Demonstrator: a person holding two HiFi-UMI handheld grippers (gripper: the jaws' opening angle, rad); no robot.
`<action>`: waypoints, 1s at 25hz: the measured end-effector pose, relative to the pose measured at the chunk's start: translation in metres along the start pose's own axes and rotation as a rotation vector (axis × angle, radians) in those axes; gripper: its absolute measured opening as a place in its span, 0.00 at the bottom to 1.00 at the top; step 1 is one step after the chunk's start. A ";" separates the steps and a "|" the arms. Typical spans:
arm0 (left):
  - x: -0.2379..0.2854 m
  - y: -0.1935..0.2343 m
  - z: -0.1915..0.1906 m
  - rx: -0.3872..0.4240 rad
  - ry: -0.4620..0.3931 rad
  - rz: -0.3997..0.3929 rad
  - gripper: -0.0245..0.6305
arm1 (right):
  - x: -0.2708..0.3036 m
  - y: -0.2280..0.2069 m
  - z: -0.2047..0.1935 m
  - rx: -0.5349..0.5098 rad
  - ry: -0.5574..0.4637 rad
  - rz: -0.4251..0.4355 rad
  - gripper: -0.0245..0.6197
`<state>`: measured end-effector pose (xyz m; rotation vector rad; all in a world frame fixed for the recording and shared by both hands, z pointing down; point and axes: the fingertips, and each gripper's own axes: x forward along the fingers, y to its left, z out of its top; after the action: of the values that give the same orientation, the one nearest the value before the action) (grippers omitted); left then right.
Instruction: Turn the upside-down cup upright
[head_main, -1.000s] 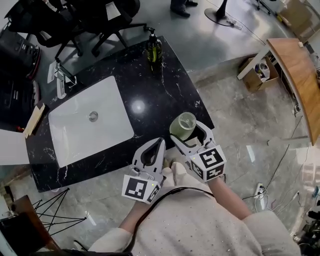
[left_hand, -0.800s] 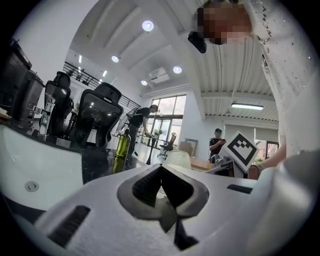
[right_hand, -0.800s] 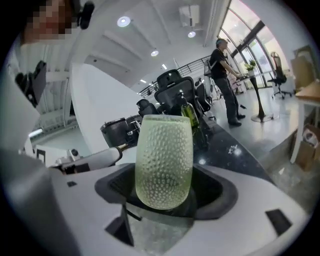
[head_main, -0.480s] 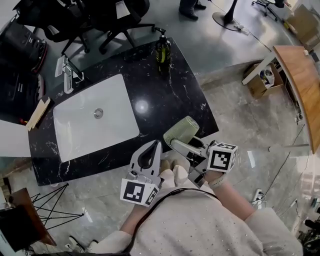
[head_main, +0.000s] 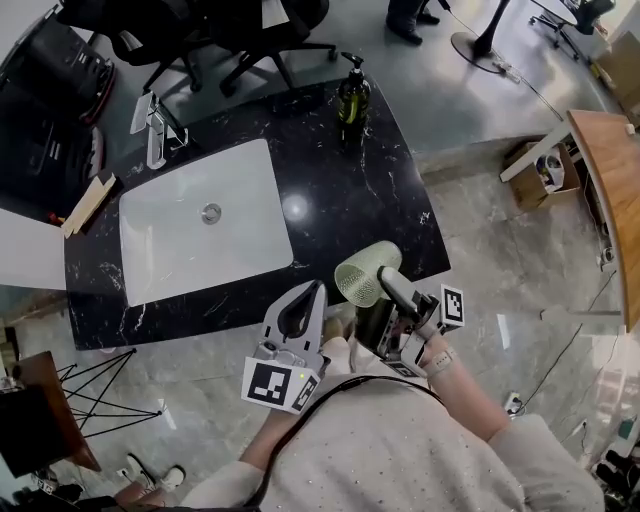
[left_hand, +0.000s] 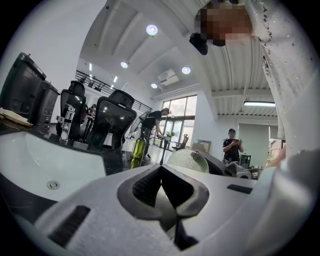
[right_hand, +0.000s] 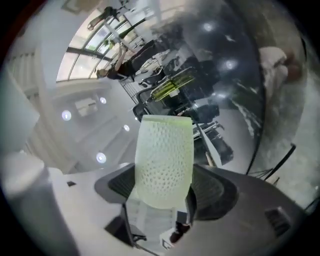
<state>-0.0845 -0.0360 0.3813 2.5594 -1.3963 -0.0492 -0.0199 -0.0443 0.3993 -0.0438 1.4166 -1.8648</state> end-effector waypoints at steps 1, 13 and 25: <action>0.000 0.000 0.000 0.001 0.000 0.003 0.05 | -0.001 0.002 0.000 0.055 -0.014 0.043 0.58; -0.001 -0.005 -0.007 0.027 0.041 0.026 0.05 | -0.012 -0.008 0.014 0.467 -0.163 0.291 0.58; 0.004 -0.012 -0.011 0.053 0.054 0.034 0.05 | -0.016 -0.006 0.024 0.572 -0.195 0.394 0.59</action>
<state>-0.0706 -0.0313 0.3893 2.5587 -1.4398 0.0628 -0.0014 -0.0541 0.4201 0.3069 0.6643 -1.8015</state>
